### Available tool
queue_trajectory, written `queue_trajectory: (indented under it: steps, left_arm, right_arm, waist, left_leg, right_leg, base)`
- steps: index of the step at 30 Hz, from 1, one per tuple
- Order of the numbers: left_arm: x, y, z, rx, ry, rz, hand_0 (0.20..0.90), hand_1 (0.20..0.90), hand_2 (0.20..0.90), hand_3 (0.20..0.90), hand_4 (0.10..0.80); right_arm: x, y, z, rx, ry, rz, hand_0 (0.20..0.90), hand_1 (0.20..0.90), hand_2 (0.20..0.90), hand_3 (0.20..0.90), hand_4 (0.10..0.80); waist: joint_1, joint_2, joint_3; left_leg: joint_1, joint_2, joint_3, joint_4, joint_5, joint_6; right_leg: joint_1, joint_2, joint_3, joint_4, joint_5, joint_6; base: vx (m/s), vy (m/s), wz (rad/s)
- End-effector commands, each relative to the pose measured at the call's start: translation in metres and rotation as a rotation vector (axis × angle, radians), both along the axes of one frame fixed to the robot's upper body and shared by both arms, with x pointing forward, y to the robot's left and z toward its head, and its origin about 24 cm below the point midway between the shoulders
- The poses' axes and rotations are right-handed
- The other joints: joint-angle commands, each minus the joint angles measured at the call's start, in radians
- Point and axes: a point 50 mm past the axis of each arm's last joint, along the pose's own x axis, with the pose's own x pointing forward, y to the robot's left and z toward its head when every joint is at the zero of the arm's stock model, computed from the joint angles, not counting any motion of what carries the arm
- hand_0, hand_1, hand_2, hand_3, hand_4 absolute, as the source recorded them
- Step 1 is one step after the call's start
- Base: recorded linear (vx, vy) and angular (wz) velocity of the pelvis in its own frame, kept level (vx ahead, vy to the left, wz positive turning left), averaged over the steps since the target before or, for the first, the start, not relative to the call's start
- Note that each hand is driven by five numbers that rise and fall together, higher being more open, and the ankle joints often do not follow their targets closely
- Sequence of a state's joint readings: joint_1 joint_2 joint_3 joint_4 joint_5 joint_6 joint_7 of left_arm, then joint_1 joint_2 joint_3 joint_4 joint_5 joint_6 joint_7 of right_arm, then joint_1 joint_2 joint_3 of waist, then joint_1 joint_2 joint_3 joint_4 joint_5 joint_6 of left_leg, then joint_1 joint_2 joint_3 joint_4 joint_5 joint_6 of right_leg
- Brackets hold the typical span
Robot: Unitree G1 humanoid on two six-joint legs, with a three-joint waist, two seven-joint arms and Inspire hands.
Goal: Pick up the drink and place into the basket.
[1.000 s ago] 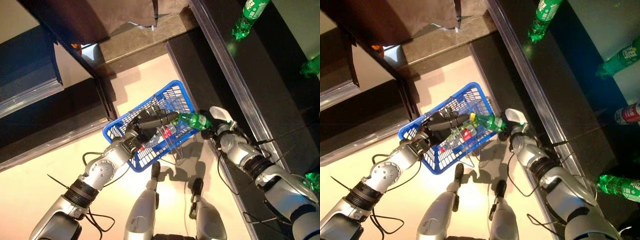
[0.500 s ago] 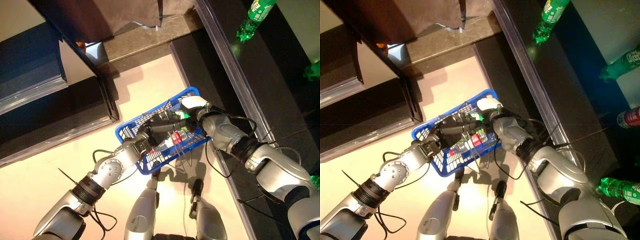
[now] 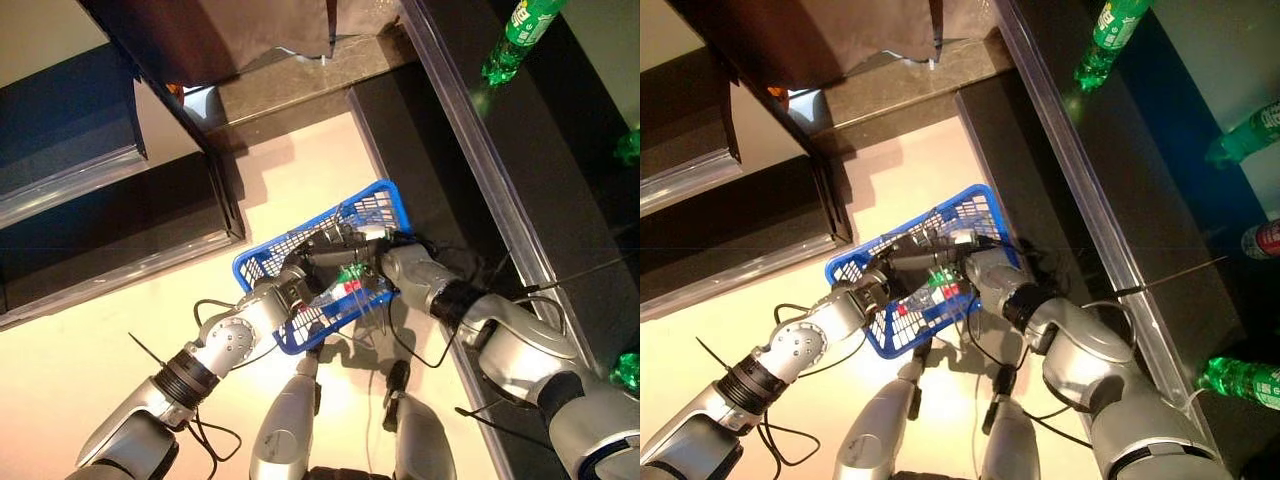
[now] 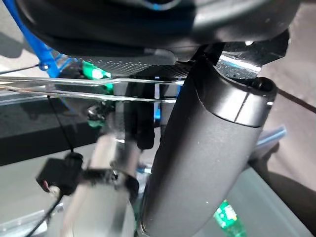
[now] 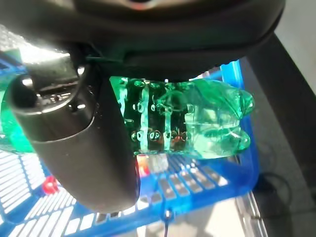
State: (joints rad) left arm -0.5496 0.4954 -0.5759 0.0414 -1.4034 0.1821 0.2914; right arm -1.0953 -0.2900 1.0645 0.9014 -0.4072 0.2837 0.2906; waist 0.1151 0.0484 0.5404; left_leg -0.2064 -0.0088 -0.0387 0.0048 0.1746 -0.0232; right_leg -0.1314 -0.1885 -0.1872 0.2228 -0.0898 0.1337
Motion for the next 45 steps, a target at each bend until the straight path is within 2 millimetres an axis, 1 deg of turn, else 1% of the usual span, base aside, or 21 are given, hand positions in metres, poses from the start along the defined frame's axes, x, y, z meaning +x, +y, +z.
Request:
queue_trajectory:
  steps: [1, 5, 7, 10, 13, 18, 19, 20, 21, 30, 39, 40, 42, 45]
  left_arm:
    - [-0.044, -0.082, 0.166, -0.526, -0.61, -0.43, 0.3, 0.3, 0.3, 0.2, 0.1]
    - [-0.044, -0.091, 0.169, -0.554, -0.627, -0.459, 0.3, 0.3, 0.3, 0.2, 0.1]
    - [-0.044, -0.094, 0.171, -0.564, -0.638, -0.472, 0.3, 0.3, 0.3, 0.2, 0.1]
    - [-0.043, -0.098, 0.17, -0.572, -0.646, -0.487, 0.3, 0.3, 0.3, 0.2, 0.1]
    - [-0.04, -0.101, 0.168, -0.58, -0.657, -0.491, 0.3, 0.3, 0.3, 0.2, 0.1]
    - [-0.036, -0.101, 0.164, -0.586, -0.663, -0.481, 0.3, 0.3, 0.3, 0.2, 0.1]
    - [-0.036, -0.101, 0.163, -0.588, -0.662, -0.48, 0.3, 0.3, 0.3, 0.2, 0.1]
    - [-0.036, -0.101, 0.163, -0.588, -0.662, -0.479, 0.3, 0.3, 0.3, 0.2, 0.1]
    - [-0.035, -0.101, 0.162, -0.589, -0.662, -0.476, 0.3, 0.3, 0.3, 0.2, 0.1]
    - [-0.034, -0.1, 0.165, -0.591, -0.661, -0.458, 0.3, 0.3, 0.3, 0.2, 0.1]
    - [-0.032, -0.095, 0.166, -0.58, -0.653, -0.415, 0.3, 0.3, 0.3, 0.2, 0.1]
    - [-0.03, -0.092, 0.166, -0.571, -0.65, -0.384, 0.3, 0.3, 0.3, 0.2, 0.1]
    - [-0.027, -0.087, 0.166, -0.565, -0.645, -0.345, 0.3, 0.3, 0.3, 0.2, 0.1]
    - [-0.023, -0.074, 0.162, -0.565, -0.612, -0.296, 0.3, 0.3, 0.3, 0.2, 0.1]
  right_arm:
    - [0.003, 0.061, 0.053, 0.046, -0.15, 0.217, 0.3, 0.3, 0.3, 0.2, 0.1]
    - [0.006, 0.053, 0.035, 0.036, -0.167, 0.183, 0.3, 0.3, 0.3, 0.2, 0.1]
    - [0.008, 0.051, 0.033, 0.034, -0.193, 0.181, 0.3, 0.3, 0.3, 0.2, 0.1]
    - [0.01, 0.048, 0.034, 0.032, -0.246, 0.187, 0.3, 0.3, 0.3, 0.2, 0.1]
    - [0.012, 0.045, 0.039, 0.031, -0.314, 0.192, 0.3, 0.3, 0.3, 0.2, 0.1]
    - [0.013, 0.046, 0.044, 0.025, -0.371, 0.207, 0.3, 0.3, 0.3, 0.2, 0.1]
    - [0.013, 0.046, 0.045, 0.029, -0.378, 0.207, 0.507, 0.507, 0.507, 0.442, 0.342]
    - [0.013, 0.046, 0.046, 0.031, -0.382, 0.21, 0.636, 0.636, 0.636, 0.593, 0.493]
    - [0.013, 0.047, 0.048, 0.027, -0.39, 0.215, 0.9, 0.9, 0.9, 0.9, 0.8]
    - [0.014, 0.049, 0.061, 0.1, -0.446, 0.216, 0.9, 0.9, 0.9, 0.9, 0.8]
    - [0.015, 0.05, 0.083, 0.254, -0.545, 0.203, 0.9, 0.9, 0.9, 0.9, 0.8]
    - [0.014, 0.049, 0.088, 0.299, -0.564, 0.198, 0.9, 0.9, 0.9, 0.9, 0.8]
    - [0.014, 0.048, 0.092, 0.332, -0.578, 0.192, 0.9, 0.9, 0.9, 0.9, 0.8]
    - [0.009, 0.047, 0.104, 0.412, -0.611, 0.18, 0.9, 0.9, 0.9, 0.9, 0.8]
  waist:
    - [0.017, 0.033, -0.062]
    - [0.019, 0.044, -0.05]
    - [0.018, 0.049, -0.043]
    - [0.014, 0.056, -0.035]
    - [0.007, 0.062, -0.025]
    - [0.001, 0.062, -0.021]
    - [0.001, 0.062, -0.022]
    - [0.0, 0.061, -0.022]
    - [-0.001, 0.059, -0.023]
    - [-0.003, 0.05, -0.031]
    - [-0.006, 0.035, -0.057]
    - [-0.009, 0.031, -0.065]
    - [-0.01, 0.028, -0.073]
    - [-0.016, 0.017, -0.089]
  left_leg:
    - [-0.034, -0.062, 0.018, 0.18, -0.147, 0.021]
    - [-0.053, -0.069, 0.015, 0.205, -0.154, 0.025]
    - [-0.069, -0.075, 0.013, 0.222, -0.157, 0.028]
    - [-0.086, -0.081, 0.014, 0.24, -0.161, 0.032]
    - [-0.1, -0.089, 0.016, 0.253, -0.163, 0.038]
    - [-0.108, -0.091, 0.023, 0.26, -0.167, 0.043]
    - [-0.109, -0.092, 0.024, 0.261, -0.167, 0.043]
    - [-0.111, -0.092, 0.026, 0.261, -0.167, 0.044]
    - [-0.111, -0.091, 0.028, 0.259, -0.167, 0.046]
    - [-0.104, -0.084, 0.033, 0.25, -0.167, 0.047]
    - [-0.069, -0.071, 0.033, 0.227, -0.166, 0.039]
    - [-0.058, -0.067, 0.034, 0.213, -0.162, 0.035]
    - [-0.046, -0.064, 0.032, 0.197, -0.158, 0.032]
    - [-0.017, -0.056, 0.03, 0.156, -0.148, 0.024]
  right_leg:
    - [-0.058, 0.013, 0.016, -0.042, 0.126, -0.075]
    - [-0.071, 0.004, 0.008, -0.026, 0.125, -0.076]
    - [-0.083, -0.002, 0.005, -0.013, 0.125, -0.075]
    - [-0.097, -0.008, 0.003, -0.002, 0.128, -0.074]
    - [-0.116, -0.015, 0.006, 0.013, 0.131, -0.071]
    - [-0.13, -0.021, 0.016, 0.02, 0.135, -0.065]
    - [-0.132, -0.021, 0.017, 0.021, 0.136, -0.064]
    - [-0.134, -0.022, 0.018, 0.022, 0.136, -0.063]
    - [-0.136, -0.021, 0.02, 0.022, 0.136, -0.062]
    - [-0.139, -0.015, 0.021, 0.029, 0.132, -0.063]
    - [-0.109, -0.001, 0.008, 0.021, 0.12, -0.07]
    - [-0.099, 0.004, 0.007, 0.011, 0.12, -0.07]
    - [-0.09, 0.009, 0.007, 0.001, 0.119, -0.07]
    - [-0.071, 0.019, 0.009, -0.023, 0.12, -0.067]
  base:
    - [0.0, 0.0, 0.0]
    - [-0.001, 0.007, 0.01]
    - [-0.005, 0.026, 0.08]
    - [-0.008, 0.035, 0.04]
    - [-0.015, 0.056, 0.05]
    - [-0.004, 0.038, 0.02]
    - [-0.007, 0.032, 0.0]
    - [0.0, 0.0, 0.0]
    - [0.0, 0.0, 0.0]
    - [-0.007, 0.003, 0.0]
    - [-0.015, -0.005, 0.0]
    - [-0.033, -0.019, 0.01]
    - [-0.042, -0.022, 0.0]
    - [-0.046, -0.029, 0.0]
